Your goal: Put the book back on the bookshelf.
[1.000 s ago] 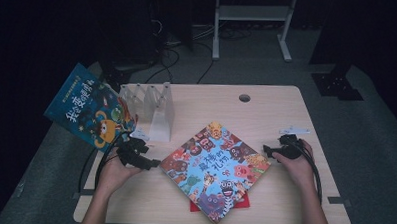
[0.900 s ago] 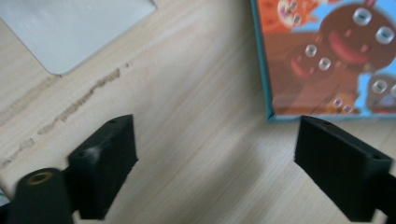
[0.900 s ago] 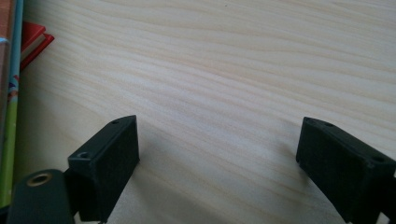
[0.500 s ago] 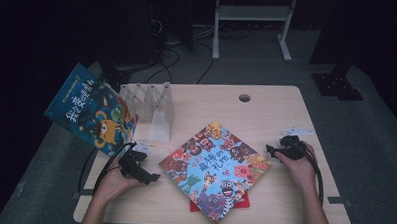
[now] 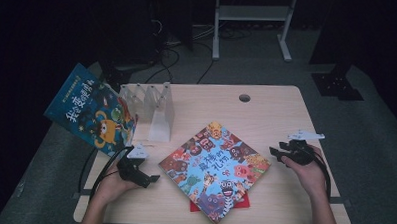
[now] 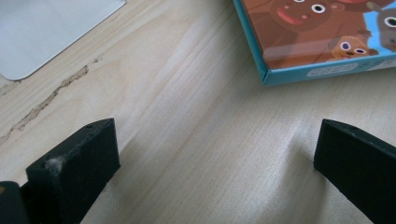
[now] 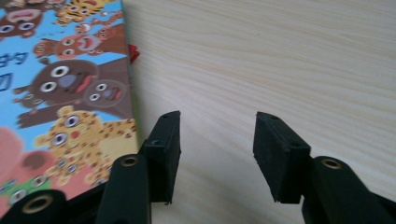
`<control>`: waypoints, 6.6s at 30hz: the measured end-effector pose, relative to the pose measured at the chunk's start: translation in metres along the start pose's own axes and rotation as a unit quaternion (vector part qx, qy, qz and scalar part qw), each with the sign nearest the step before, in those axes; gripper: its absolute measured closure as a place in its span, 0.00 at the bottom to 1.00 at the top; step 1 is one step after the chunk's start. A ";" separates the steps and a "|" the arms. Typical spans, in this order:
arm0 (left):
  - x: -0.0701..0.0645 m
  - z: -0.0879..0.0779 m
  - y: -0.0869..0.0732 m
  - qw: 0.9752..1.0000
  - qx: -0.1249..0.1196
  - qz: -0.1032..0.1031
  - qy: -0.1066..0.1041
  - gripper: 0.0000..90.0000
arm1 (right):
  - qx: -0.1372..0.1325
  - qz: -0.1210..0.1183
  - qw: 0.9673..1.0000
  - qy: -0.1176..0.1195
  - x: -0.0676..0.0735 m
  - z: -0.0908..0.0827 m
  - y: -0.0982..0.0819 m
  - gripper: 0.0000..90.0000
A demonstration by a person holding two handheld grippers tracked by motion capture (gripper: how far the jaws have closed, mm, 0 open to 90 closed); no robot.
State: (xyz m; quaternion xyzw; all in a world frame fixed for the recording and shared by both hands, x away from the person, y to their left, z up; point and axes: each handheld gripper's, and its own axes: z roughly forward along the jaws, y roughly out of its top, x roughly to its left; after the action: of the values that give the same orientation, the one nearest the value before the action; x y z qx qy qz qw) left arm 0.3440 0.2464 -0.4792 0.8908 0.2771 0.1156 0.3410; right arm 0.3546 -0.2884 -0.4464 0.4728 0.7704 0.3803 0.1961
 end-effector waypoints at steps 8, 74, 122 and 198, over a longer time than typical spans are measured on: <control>0.002 0.000 -0.007 1.000 -0.026 0.010 -0.008 0.00 | 0.008 -0.001 0.999 0.037 0.005 -0.018 -0.017 0.76; -0.013 0.013 0.045 0.994 -0.043 -0.017 -0.104 0.00 | 0.009 -0.011 0.985 0.172 0.026 0.043 0.005 0.45; 0.008 0.013 0.067 0.993 -0.012 -0.048 -0.103 0.00 | 0.008 -0.056 0.983 0.172 0.070 -0.015 -0.026 0.87; 0.030 0.003 0.106 0.978 0.045 -0.095 -0.180 0.06 | 0.044 -0.121 0.973 0.190 0.113 0.013 -0.014 0.99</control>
State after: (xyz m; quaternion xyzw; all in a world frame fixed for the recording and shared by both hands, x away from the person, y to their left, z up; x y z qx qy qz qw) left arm 0.4140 0.1968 -0.4100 0.8812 0.2995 -0.0916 0.3542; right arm 0.3015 -0.1877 -0.4592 0.3033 0.8609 0.4025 0.0693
